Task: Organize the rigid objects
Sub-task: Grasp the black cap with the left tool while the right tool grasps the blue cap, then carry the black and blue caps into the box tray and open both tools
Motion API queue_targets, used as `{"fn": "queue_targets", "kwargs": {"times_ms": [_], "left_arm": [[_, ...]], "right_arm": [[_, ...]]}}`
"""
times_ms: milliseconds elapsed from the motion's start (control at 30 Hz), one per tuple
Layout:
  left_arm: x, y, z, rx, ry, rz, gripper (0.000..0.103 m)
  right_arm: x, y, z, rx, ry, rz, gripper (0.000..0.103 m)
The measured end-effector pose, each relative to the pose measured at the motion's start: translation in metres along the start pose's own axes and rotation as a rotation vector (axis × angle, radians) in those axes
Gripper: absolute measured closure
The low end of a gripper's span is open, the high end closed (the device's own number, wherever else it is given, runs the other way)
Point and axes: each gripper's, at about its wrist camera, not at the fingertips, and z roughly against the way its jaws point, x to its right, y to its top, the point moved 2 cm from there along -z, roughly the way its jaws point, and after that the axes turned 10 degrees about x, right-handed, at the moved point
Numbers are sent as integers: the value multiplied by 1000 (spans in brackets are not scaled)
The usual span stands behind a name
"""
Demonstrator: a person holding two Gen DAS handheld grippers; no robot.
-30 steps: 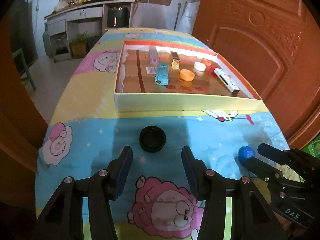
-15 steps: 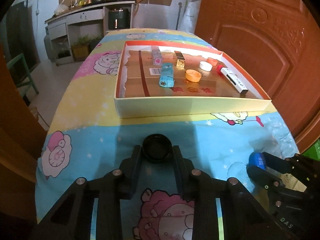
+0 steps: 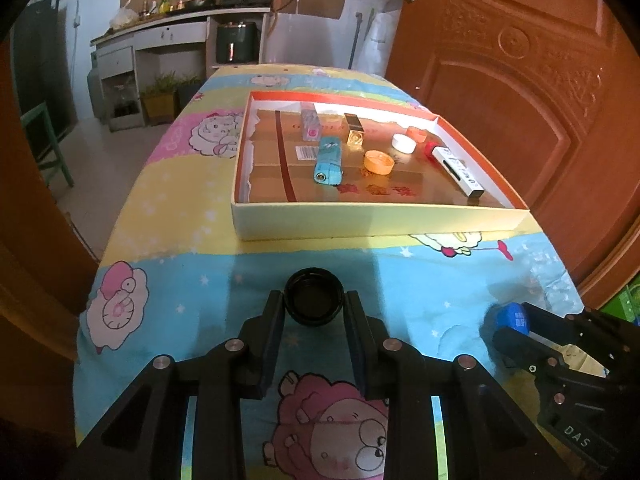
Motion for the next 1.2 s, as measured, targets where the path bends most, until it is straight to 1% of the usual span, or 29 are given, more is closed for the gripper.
{"fn": "queue_targets", "kwargs": {"times_ms": [233, 500, 633, 733, 967, 1200], "left_arm": [[3, 7, 13, 23, 2, -3, 72], [12, 25, 29, 57, 14, -10, 72], [15, 34, 33, 68, 30, -17, 72], [18, 41, 34, 76, 34, -20, 72], [23, 61, 33, 85, 34, -21, 72], [24, 85, 26, 98, 35, -25, 72]], "right_arm": [[-2, 8, 11, 25, 2, 8, 73], [-4, 29, 22, 70, 3, 36, 73], [-1, 40, 25, 82, 20, 33, 73], [3, 47, 27, 90, 26, 31, 73], [13, 71, 32, 122, 7, 54, 73], [24, 97, 24, 129, 0, 67, 73]]}}
